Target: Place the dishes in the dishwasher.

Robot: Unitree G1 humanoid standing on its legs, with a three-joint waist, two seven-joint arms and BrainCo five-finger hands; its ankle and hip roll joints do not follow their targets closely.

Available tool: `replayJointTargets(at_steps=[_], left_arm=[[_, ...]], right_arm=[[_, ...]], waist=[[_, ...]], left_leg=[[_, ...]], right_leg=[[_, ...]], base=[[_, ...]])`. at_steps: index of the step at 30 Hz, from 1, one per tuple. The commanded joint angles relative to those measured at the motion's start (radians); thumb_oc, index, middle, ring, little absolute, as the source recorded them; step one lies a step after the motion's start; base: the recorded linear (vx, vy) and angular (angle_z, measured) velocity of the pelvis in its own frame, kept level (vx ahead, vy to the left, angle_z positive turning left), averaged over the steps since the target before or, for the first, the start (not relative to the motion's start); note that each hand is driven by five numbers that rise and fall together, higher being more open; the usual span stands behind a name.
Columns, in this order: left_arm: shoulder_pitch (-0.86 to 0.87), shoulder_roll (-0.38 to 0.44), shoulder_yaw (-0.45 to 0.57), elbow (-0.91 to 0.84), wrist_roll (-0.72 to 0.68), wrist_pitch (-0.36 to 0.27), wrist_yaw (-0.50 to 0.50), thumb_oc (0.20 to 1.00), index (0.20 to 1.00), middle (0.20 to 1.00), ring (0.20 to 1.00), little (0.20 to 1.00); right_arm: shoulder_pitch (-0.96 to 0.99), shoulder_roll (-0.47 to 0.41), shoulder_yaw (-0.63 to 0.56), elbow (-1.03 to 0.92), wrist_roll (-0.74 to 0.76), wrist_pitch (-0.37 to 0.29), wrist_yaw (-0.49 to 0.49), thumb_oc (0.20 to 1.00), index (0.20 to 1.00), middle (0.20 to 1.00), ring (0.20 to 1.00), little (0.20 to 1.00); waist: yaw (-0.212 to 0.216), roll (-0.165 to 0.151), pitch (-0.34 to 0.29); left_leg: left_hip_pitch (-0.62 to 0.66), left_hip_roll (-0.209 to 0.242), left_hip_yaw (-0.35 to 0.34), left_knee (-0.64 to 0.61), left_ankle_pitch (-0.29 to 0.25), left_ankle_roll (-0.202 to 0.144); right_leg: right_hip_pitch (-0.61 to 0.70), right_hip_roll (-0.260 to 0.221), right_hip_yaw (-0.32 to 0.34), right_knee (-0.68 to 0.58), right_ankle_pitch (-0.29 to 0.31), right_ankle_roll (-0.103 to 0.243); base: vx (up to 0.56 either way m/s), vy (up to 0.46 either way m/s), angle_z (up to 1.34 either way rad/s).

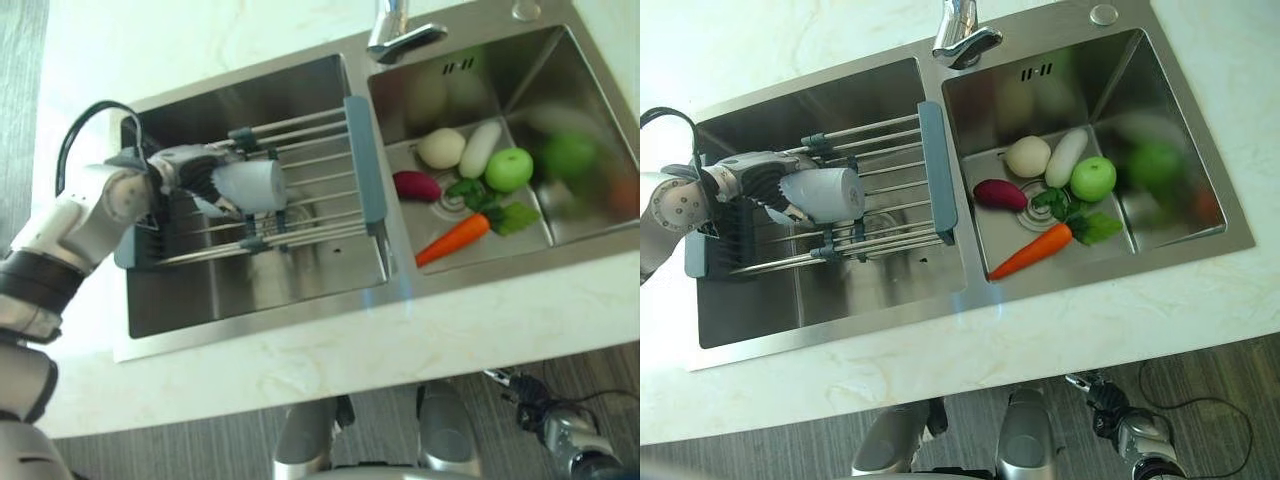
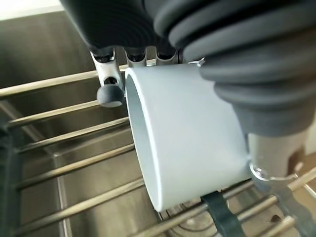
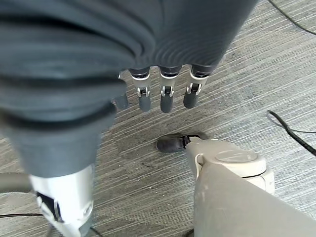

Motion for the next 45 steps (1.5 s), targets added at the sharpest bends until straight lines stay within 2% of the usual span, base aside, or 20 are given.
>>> replayJointTargets(at_steps=[1, 5, 6, 9, 11, 13, 14, 16, 21, 25, 26, 31, 33, 37, 38, 41, 42, 43, 44, 45], left_arm=[[0.110, -0.030, -0.031, 0.051, 0.074, 0.013, 0.003, 0.200, 0.200, 0.200, 0.200, 0.200], [0.141, -0.031, 0.009, 0.027, 0.102, -0.055, 0.137, 0.200, 0.200, 0.200, 0.200, 0.200], [0.141, -0.031, 0.009, 0.027, 0.102, -0.055, 0.137, 0.200, 0.200, 0.200, 0.200, 0.200], [0.169, -0.026, 0.139, -0.080, 0.174, -0.130, 0.458, 0.200, 0.200, 0.200, 0.200, 0.200], [0.196, -0.028, 0.199, -0.123, 0.234, -0.143, 0.583, 0.200, 0.200, 0.200, 0.200, 0.200], [0.214, -0.025, 0.233, -0.151, 0.253, -0.141, 0.651, 0.200, 0.200, 0.200, 0.200, 0.200], [0.258, -0.008, 0.312, -0.202, 0.298, -0.135, 0.772, 0.200, 0.200, 0.200, 0.200, 0.200], [0.309, 0.020, 0.399, -0.254, 0.323, -0.126, 0.850, 0.200, 0.200, 0.200, 0.200, 0.200], [0.408, 0.063, 0.562, -0.340, 0.277, -0.089, 0.888, 0.200, 0.200, 0.200, 0.200, 0.200], [0.562, 0.056, 0.723, -0.390, 0.267, -0.125, 0.961, 0.200, 0.200, 0.200, 0.200, 0.200], [0.572, 0.055, 0.731, -0.394, 0.267, -0.125, 0.961, 0.200, 0.200, 0.200, 0.200, 0.200], [0.724, -0.013, 0.878, -0.441, 0.254, -0.160, 1.076, 0.200, 0.200, 0.200, 0.200, 0.200], [0.819, -0.077, 0.949, -0.454, 0.250, -0.184, 1.166, 0.200, 0.200, 0.200, 0.200, 0.200], [0.901, -0.203, 0.985, -0.453, 0.220, -0.235, 1.313, 0.200, 0.200, 0.200, 0.200, 0.200], [0.904, -0.274, 0.981, -0.449, 0.188, -0.308, 1.359, 0.200, 0.200, 0.200, 0.200, 0.200], [0.884, -0.392, 0.969, -0.432, 0.147, -0.430, 1.403, 0.200, 0.200, 0.200, 0.200, 0.200], [0.880, -0.403, 0.966, -0.429, 0.140, -0.442, 1.404, 0.200, 0.200, 0.200, 0.200, 0.200], [0.854, -0.466, 0.940, -0.418, 0.108, -0.476, 1.394, 0.200, 0.200, 0.200, 0.200, 0.200], [0.832, -0.525, 0.909, -0.405, 0.075, -0.505, 1.375, 0.200, 0.200, 0.200, 0.200, 0.200], [0.824, -0.541, 0.898, -0.402, 0.065, -0.513, 1.369, 0.200, 0.200, 0.200, 0.200, 0.200]], right_arm=[[0.029, 0.002, -0.027, 0.029, 0.010, -0.024, 0.008, 1.000, 1.000, 1.000, 1.000, 1.000], [0.047, 0.014, -0.036, 0.040, -0.009, -0.013, 0.002, 1.000, 1.000, 1.000, 1.000, 1.000], [0.047, 0.014, -0.036, 0.040, -0.009, -0.013, 0.002, 1.000, 1.000, 1.000, 1.000, 1.000], [0.093, 0.043, -0.058, 0.083, -0.038, -0.020, -0.010, 1.000, 1.000, 1.000, 1.000, 1.000], [0.107, 0.056, -0.064, 0.100, -0.040, -0.023, -0.016, 1.000, 1.000, 1.000, 1.000, 1.000], [0.115, 0.064, -0.066, 0.108, -0.043, -0.026, -0.022, 1.000, 1.000, 1.000, 1.000, 1.000], [0.139, 0.081, -0.071, 0.114, -0.047, -0.025, -0.033, 1.000, 1.000, 1.000, 1.000, 1.000], [0.160, 0.093, -0.079, 0.122, -0.058, -0.016, -0.039, 1.000, 1.000, 1.000, 1.000, 1.000], [0.190, 0.112, -0.105, 0.141, -0.100, -0.011, -0.030, 1.000, 1.000, 1.000, 1.000, 1.000], [0.209, 0.125, -0.112, 0.166, -0.142, -0.017, -0.031, 1.000, 1.000, 1.000, 1.000, 1.000], [0.209, 0.124, -0.110, 0.166, -0.143, -0.017, -0.031, 1.000, 1.000, 1.000, 1.000, 1.000], [0.219, 0.132, -0.112, 0.177, -0.183, -0.022, -0.025, 1.000, 1.000, 1.000, 1.000, 1.000], [0.213, 0.134, -0.104, 0.173, -0.195, -0.016, -0.014, 1.000, 1.000, 1.000, 1.000, 1.000], [0.210, 0.144, -0.071, 0.176, -0.220, -0.016, -0.013, 1.000, 1.000, 1.000, 1.000, 1.000], [0.213, 0.148, -0.066, 0.174, -0.225, -0.016, -0.021, 1.000, 1.000, 1.000, 1.000, 1.000], [0.215, 0.154, -0.057, 0.168, -0.239, -0.020, -0.049, 1.000, 1.000, 1.000, 1.000, 1.000], [0.216, 0.154, -0.058, 0.168, -0.239, -0.021, -0.053, 1.000, 1.000, 1.000, 1.000, 1.000], [0.217, 0.156, -0.064, 0.160, -0.217, -0.009, -0.077, 1.000, 1.000, 1.000, 1.000, 1.000], [0.218, 0.156, -0.081, 0.156, -0.193, 0.002, -0.095, 1.000, 1.000, 1.000, 1.000, 1.000], [0.218, 0.154, -0.091, 0.155, -0.186, 0.006, -0.098, 1.000, 1.000, 1.000, 1.000, 1.000]], waist=[[0.013, -0.032, -0.033], [0.016, -0.034, -0.070], [0.016, -0.034, -0.070], [0.029, -0.027, -0.131], [0.039, -0.025, -0.157], [0.044, -0.022, -0.174], [0.055, -0.017, -0.206], [0.064, -0.011, -0.239], [0.089, -0.004, -0.280], [0.114, -0.004, -0.303], [0.111, -0.004, -0.303], [0.153, -0.016, -0.319], [0.187, -0.028, -0.319], [0.229, -0.039, -0.311], [0.242, -0.036, -0.306], [0.251, -0.035, -0.290], [0.247, -0.035, -0.289], [0.232, -0.046, -0.286], [0.212, -0.056, -0.281], [0.205, -0.059, -0.280]], left_leg=[[-0.019, -0.009, -0.070, 0.093, -0.167, -0.008], [0.012, -0.007, -0.069, 0.089, -0.171, -0.007], [0.012, -0.007, -0.069, 0.089, -0.171, -0.007], [0.069, -0.009, -0.077, 0.087, -0.183, -0.003], [0.082, -0.010, -0.085, 0.085, -0.183, -0.004], [0.093, -0.011, -0.090, 0.081, -0.184, -0.004], [0.116, -0.010, -0.097, 0.075, -0.187, -0.006], [0.140, -0.008, -0.105, 0.071, -0.190, -0.010], [0.174, -0.003, -0.128, 0.069, -0.199, -0.016], [0.199, 0.013, -0.148, 0.064, -0.201, -0.027], [0.199, 0.014, -0.148, 0.064, -0.201, -0.027], [0.198, 0.030, -0.182, 0.077, -0.204, -0.043], [0.177, 0.038, -0.216, 0.117, -0.211, -0.055], [0.151, 0.065, -0.245, 0.139, -0.193, -0.086], [0.136, 0.092, -0.228, 0.107, -0.144, -0.111], [0.090, 0.132, -0.158, 0.061, -0.061, -0.148], [0.087, 0.136, -0.147, 0.061, -0.055, -0.150], [0.101, 0.151, -0.082, 0.074, -0.067, -0.158], [0.115, 0.150, -0.026, 0.120, -0.090, -0.141], [0.116, 0.148, -0.012, 0.147, -0.109, -0.131]], right_leg=[[-0.035, -0.066, -0.092, 0.066, -0.041, 0.080], [0.007, -0.063, -0.100, 0.058, -0.052, 0.077], [0.007, -0.063, -0.100, 0.058, -0.052, 0.077], [0.082, -0.063, -0.126, 0.052, -0.077, 0.066], [0.104, -0.062, -0.135, 0.046, -0.082, 0.061], [0.118, -0.061, -0.140, 0.044, -0.088, 0.059], [0.148, -0.059, -0.150, 0.040, -0.100, 0.054], [0.178, -0.054, -0.158, 0.037, -0.115, 0.048], [0.224, -0.042, -0.169, 0.033, -0.141, 0.038], [0.260, -0.021, -0.182, 0.023, -0.163, 0.023], [0.261, -0.020, -0.183, 0.022, -0.163, 0.023], [0.278, 0.000, -0.206, 0.006, -0.173, 0.008], [0.283, 0.013, -0.221, 0.003, -0.181, -0.008], [0.298, 0.045, -0.256, -0.002, -0.199, -0.034], [0.310, 0.056, -0.292, -0.021, -0.194, -0.037], [0.331, 0.056, -0.371, -0.047, -0.180, -0.033], [0.333, 0.054, -0.384, -0.048, -0.177, -0.031], [0.336, 0.040, -0.421, -0.038, -0.181, -0.026], [0.321, 0.022, -0.455, -0.014, -0.173, -0.033], [0.313, 0.014, -0.464, -0.005, -0.171, -0.034]], base=[[0.02, -0.031, 0.08], [0.02, -0.039, 0.07], [0.05, -0.038, 0.07], [0.09, -0.055, 0.23], [0.08, -0.057, 0.17], [0.09, -0.039, 0.23], [0.14, -0.055, 0.18], [0.14, -0.056, 0.15], [0.08, -0.067, 0.09], [0.04, -0.119, 0.12], [0.02, -0.152, 0.24], [-0.01, -0.164, 0.22], [-0.05, -0.233, 0.27], [-0.07, -0.227, 0.54], [-0.13, -0.177, 0.62], [-0.18, -0.111, 1.40], [-0.19, -0.046, 1.55], [-0.27, 0.034, 1.22], [-0.30, 0.062, 1.17], [-0.33, 0.107, 1.56]])
